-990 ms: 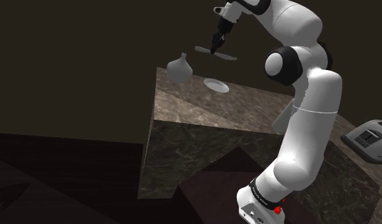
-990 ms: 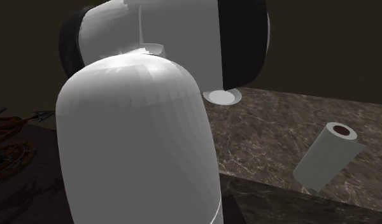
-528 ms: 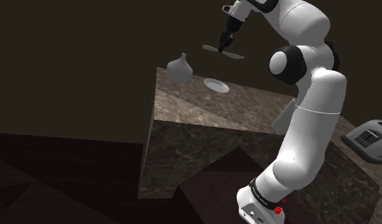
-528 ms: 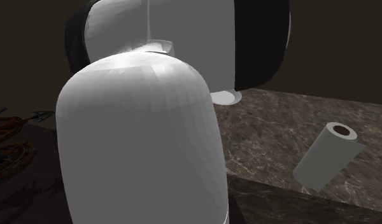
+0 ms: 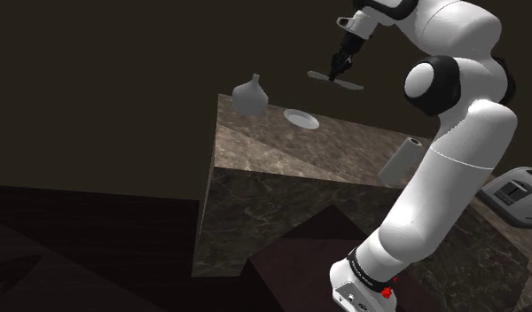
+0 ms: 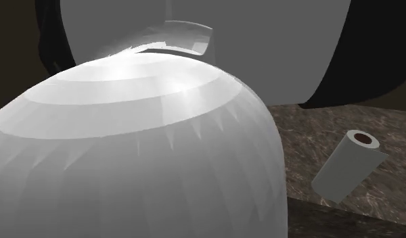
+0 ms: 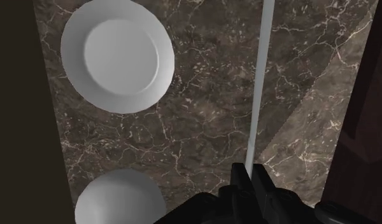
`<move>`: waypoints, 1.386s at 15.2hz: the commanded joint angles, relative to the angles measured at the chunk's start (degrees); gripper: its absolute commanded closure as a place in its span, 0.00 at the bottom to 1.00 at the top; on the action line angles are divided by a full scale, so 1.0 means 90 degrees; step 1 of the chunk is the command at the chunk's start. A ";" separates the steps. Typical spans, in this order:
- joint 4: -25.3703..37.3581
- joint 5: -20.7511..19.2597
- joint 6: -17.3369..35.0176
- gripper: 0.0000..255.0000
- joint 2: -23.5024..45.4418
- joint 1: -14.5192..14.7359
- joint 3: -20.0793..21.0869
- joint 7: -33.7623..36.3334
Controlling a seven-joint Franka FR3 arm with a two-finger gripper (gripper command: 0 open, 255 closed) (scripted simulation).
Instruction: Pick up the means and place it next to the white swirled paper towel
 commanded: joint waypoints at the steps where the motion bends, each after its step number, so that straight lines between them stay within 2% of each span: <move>1: -0.0202 -0.0066 0.0027 1.00 -0.0148 -0.0117 -0.0094 -0.0251; 11: -0.0586 -0.0231 -0.0085 1.00 -0.0456 -0.0900 -0.0657 -0.1636; 16: -0.0417 -0.0157 -0.0247 1.00 -0.0295 -0.1411 -0.0972 -0.2425; 21: 0.0008 0.0058 -0.0492 1.00 0.0092 -0.2059 -0.1265 -0.3267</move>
